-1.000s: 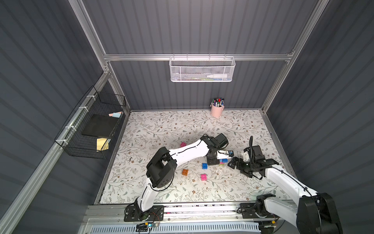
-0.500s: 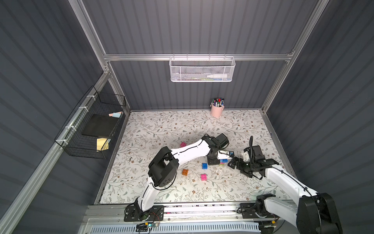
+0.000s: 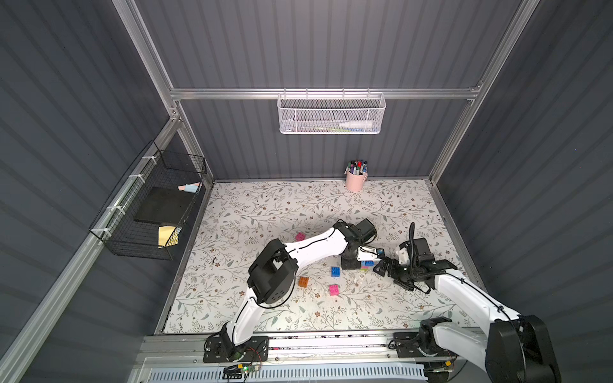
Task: Assemble the number 4 with lego
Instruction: Assemble the lego brick with the lego brick.
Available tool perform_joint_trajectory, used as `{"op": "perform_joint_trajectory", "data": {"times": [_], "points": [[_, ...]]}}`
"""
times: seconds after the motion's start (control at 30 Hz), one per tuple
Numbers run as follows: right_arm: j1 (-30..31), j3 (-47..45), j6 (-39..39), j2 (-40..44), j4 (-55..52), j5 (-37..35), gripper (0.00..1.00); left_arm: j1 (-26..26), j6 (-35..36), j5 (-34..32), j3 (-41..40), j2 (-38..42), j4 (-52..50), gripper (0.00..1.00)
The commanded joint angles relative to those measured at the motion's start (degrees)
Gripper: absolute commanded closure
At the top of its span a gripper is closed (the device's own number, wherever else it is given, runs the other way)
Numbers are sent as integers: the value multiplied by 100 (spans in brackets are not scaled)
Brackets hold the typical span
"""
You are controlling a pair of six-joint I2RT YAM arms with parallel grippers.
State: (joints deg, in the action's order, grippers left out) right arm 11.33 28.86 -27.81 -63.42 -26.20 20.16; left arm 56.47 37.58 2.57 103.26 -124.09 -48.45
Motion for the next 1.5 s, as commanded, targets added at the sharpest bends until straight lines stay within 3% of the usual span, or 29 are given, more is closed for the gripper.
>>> {"op": "perform_joint_trajectory", "data": {"times": [0.0,0.23,0.4,0.73,1.1,1.47], "points": [[-26,-13,49,71,-107,58,1,-17,159,-80,190,-222,-326,100],[-21,-105,-76,923,-338,-29,1,5,197,-186,411,-338,-552,100],[-17,-232,-21,790,-10,301,1,46,197,-221,575,-423,-694,100],[44,-475,-125,1094,452,93,3,58,77,-195,804,-566,-868,100],[199,-342,-49,573,1045,159,3,127,-379,-263,1055,-746,-1224,100],[757,-286,-226,473,1186,-657,2,163,-549,-334,1082,-739,-1394,100]]}}
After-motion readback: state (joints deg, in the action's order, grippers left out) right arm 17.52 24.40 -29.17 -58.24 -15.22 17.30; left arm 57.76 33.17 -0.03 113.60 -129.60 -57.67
